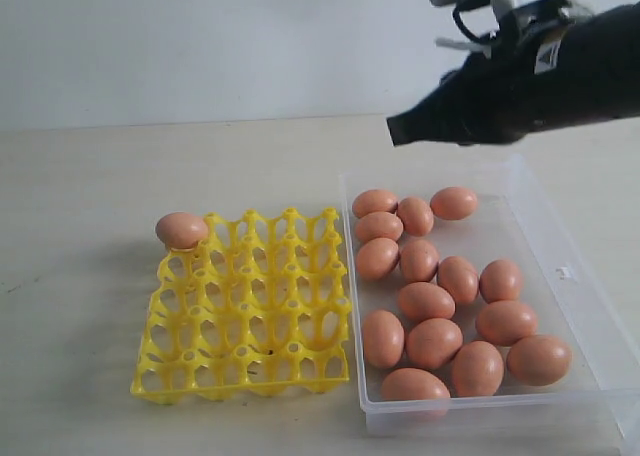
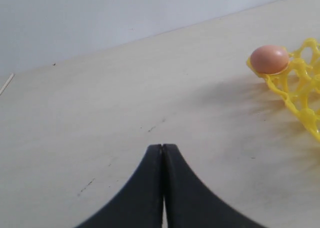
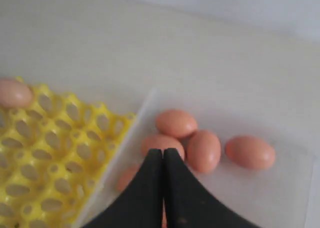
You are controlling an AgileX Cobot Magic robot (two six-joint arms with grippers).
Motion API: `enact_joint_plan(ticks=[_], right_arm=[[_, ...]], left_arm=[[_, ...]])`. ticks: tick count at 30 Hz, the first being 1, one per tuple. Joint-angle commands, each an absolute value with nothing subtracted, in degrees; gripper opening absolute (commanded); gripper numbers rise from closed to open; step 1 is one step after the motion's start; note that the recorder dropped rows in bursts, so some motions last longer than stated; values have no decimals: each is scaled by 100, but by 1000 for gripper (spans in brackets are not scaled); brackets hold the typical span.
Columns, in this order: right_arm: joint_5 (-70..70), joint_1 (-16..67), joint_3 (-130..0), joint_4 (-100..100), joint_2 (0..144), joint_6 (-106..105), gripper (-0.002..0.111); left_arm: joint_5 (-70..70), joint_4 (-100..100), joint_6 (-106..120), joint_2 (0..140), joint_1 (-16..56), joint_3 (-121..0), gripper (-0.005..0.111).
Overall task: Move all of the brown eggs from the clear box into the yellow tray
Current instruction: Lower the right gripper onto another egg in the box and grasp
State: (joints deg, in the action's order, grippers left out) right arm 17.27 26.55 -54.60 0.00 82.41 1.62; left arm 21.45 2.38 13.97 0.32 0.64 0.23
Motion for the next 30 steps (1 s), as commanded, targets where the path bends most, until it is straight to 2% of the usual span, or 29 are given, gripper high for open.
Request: enact_joint_plan(ticks=[1, 4, 6, 9, 15, 30], right_arm=[[2605, 2524, -5425, -526, 8734, 965, 12], [3243, 2524, -5498, -379, 9110, 1151, 26], [3502, 2524, -5563, -260, 9377, 1304, 40], [3676, 2524, -5682, -274, 9707, 1794, 53], [3801, 2520, -5976, -894, 10069, 2425, 54], [3845, 2390, -6504, -919, 10895, 2232, 54]], left_arm=[[2082, 284, 1355, 0, 67, 0, 0], [2082, 284, 1355, 0, 67, 0, 0], [2082, 284, 1355, 0, 67, 0, 0], [2082, 284, 1355, 0, 67, 0, 0], [2082, 284, 1355, 0, 67, 0, 0], [2082, 284, 1355, 0, 67, 0, 0]])
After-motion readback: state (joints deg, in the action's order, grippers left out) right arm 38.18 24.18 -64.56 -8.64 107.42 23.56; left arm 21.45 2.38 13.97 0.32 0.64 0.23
